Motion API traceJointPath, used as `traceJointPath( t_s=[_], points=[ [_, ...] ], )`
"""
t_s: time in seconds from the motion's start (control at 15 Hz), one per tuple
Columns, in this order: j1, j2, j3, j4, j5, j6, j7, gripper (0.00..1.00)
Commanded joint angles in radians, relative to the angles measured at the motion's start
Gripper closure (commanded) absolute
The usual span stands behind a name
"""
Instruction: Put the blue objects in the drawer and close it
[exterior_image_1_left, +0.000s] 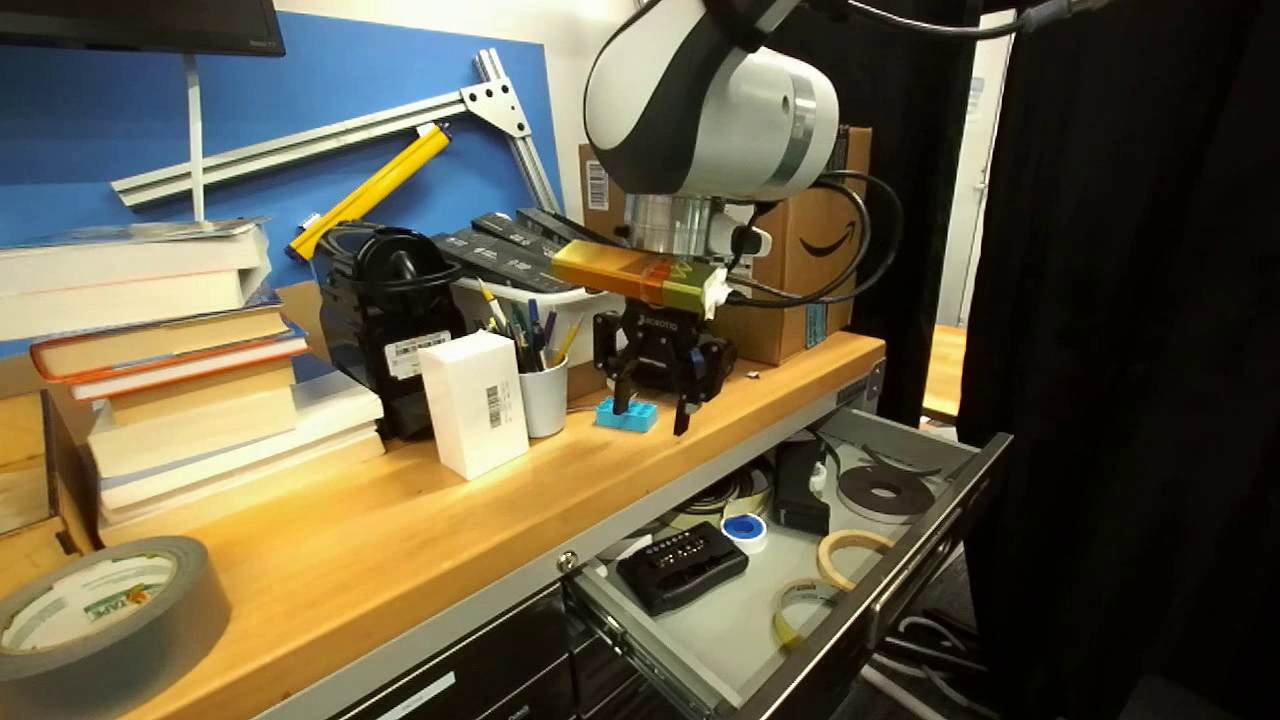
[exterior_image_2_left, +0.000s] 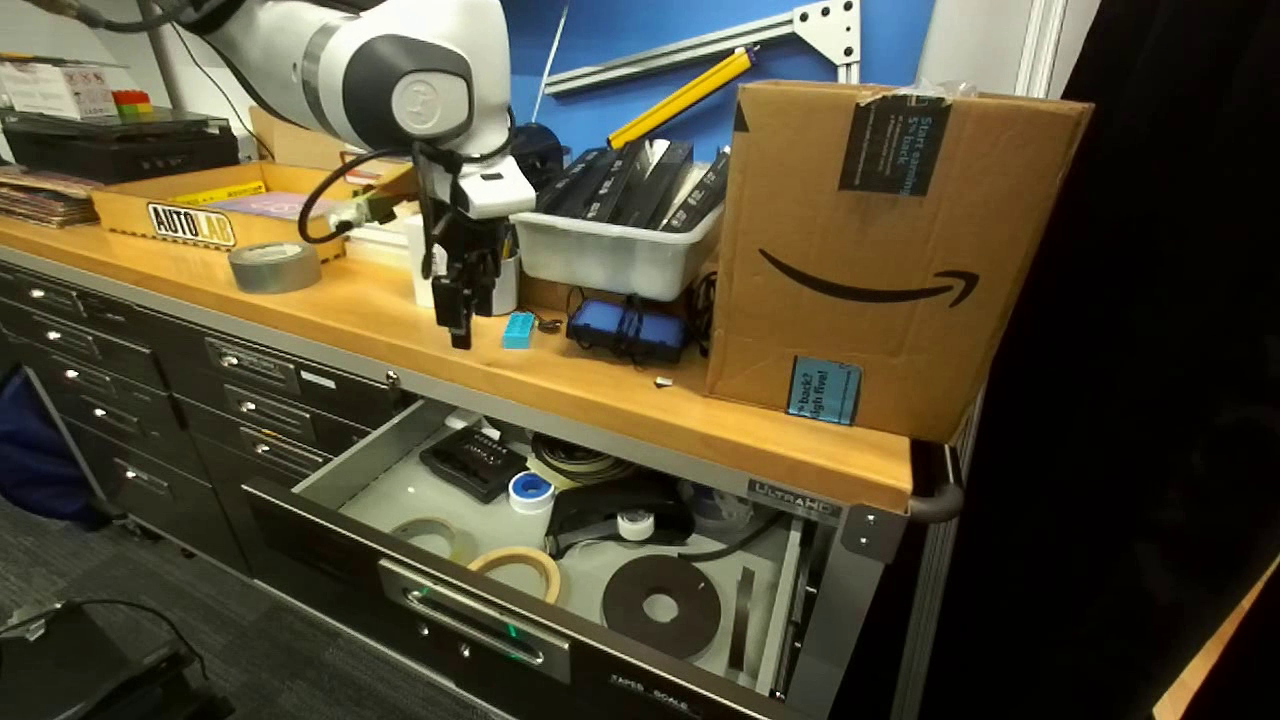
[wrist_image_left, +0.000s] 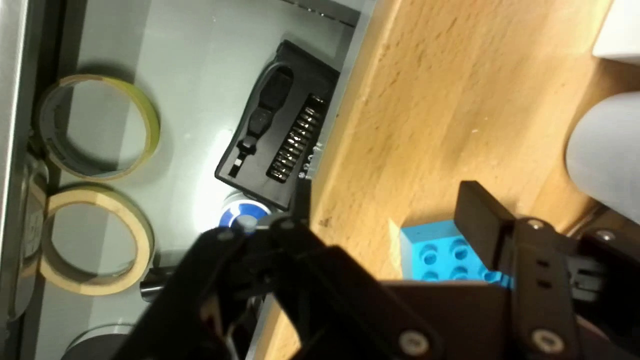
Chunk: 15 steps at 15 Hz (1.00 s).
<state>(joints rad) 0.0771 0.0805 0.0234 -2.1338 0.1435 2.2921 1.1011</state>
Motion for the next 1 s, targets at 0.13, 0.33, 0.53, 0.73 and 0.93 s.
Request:
traceJointPath(
  t_s=[0.13,0.33,0.53,0.73,0.93],
  points=[
    [0.003,0.003,-0.002,-0.006,-0.036,0.152,0.241,0.00],
    [0.001,0.039,-0.011,0.013,-0.071,0.192,0.301,0.00],
    [0.004,0.079,-0.018,0.032,-0.095,0.182,0.318,0.00],
    [0.011,0.103,-0.021,0.044,-0.092,0.171,0.333,0.00],
    [0.017,0.101,-0.027,0.045,-0.114,0.182,0.365,0.02]
  ],
)
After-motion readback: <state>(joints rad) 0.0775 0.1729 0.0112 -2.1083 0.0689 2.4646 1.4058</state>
